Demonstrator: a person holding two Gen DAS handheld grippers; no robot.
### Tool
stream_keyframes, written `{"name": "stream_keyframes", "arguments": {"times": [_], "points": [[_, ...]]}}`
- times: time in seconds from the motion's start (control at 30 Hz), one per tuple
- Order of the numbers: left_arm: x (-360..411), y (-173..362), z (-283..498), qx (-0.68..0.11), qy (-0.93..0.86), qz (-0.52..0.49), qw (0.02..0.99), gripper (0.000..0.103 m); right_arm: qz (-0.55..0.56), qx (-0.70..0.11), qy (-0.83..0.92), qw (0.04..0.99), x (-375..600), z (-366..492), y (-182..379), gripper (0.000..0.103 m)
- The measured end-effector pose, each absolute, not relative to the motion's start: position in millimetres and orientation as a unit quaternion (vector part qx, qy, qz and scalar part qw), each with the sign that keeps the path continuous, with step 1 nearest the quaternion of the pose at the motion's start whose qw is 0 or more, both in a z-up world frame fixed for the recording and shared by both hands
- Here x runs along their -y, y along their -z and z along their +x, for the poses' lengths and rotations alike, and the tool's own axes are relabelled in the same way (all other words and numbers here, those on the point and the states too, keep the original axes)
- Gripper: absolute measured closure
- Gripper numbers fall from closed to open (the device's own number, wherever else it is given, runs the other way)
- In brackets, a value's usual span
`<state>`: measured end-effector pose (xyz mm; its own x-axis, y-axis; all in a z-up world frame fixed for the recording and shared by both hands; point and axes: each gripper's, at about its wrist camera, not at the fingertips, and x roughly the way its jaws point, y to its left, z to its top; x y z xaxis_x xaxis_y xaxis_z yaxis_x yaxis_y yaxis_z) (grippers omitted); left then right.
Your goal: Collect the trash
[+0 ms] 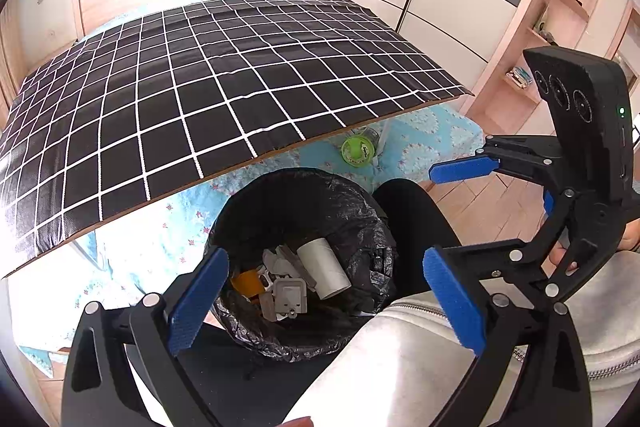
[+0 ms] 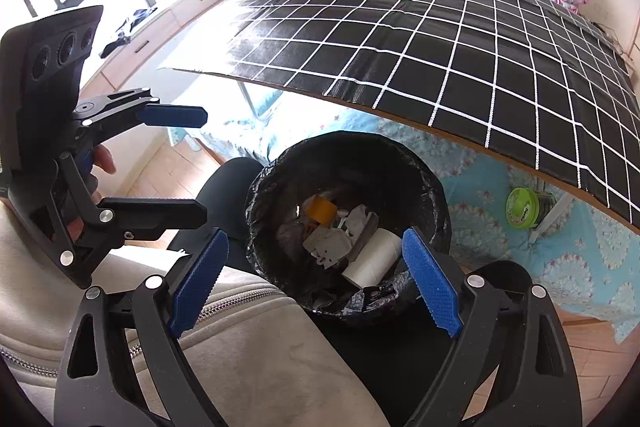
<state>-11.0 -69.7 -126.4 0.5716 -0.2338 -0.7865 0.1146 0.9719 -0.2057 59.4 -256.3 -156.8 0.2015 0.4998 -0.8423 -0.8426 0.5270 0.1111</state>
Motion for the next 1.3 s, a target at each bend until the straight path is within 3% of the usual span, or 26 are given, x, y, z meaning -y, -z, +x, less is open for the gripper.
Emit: {"name": "stream_keyframes", "arguments": {"times": [1.3], "points": [[70.4, 125.5, -11.4, -0.451, 0.102, -0.064, 0.884, 0.008, -0.194, -0.447, -0.455, 0.745, 254.5, 58.2, 156.3, 0.014]]}}
